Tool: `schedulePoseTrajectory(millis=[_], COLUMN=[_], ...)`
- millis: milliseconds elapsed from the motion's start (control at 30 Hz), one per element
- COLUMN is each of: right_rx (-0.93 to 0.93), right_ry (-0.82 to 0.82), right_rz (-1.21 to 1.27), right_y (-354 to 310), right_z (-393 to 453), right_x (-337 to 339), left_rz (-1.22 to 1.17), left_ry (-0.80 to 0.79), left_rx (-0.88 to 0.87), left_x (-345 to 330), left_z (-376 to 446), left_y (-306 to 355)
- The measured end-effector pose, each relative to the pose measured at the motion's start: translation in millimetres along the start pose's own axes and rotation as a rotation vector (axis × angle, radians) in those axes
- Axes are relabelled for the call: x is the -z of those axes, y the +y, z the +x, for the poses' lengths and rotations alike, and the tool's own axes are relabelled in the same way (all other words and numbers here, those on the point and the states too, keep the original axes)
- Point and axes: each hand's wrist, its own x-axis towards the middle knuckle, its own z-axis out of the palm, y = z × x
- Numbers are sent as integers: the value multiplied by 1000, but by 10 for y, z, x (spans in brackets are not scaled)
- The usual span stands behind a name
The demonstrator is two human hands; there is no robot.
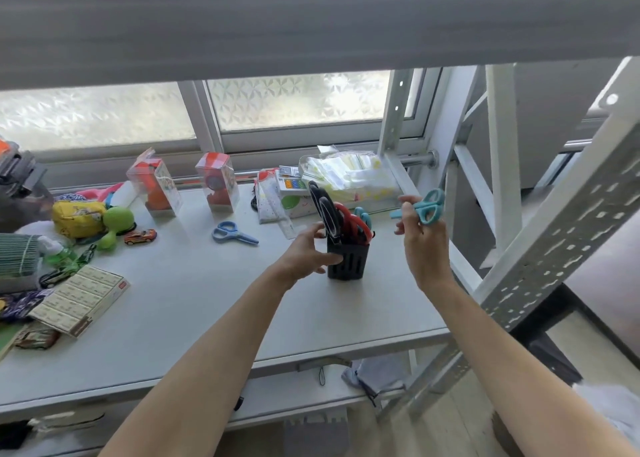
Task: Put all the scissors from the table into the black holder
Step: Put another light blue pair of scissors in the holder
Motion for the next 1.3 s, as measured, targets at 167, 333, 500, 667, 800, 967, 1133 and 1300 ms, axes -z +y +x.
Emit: schedulePoseTrajectory(millis=[167,333,500,667,800,967,1133,1300], right_rx=[11,76,140,105,67,5,141,387], right_ry=[-148,-186,-233,-423,-472,-405,-132,-23], right_rz=[-119,-261,-379,-505,-522,-358,-338,-104], right_y=[-66,-87,-99,-77,26,73,-173,-682], right_z=[220,275,347,418,382,343,240,-113], right_x=[-132,-236,-261,-294,-339,-317,-319,-625], left_rz=[39,51,59,63,60,51,53,8], left_ry=[13,13,12,21,20,15,-7,-44], left_rx=[5,-4,-4,-11,-10,-9,-3,23], left_x=[-37,-29,-38,-47,-35,-14,34,314], left_z=[49,49,63,71,68,69,73,76], left_y=[30,33,39,43,37,6,-24,-179])
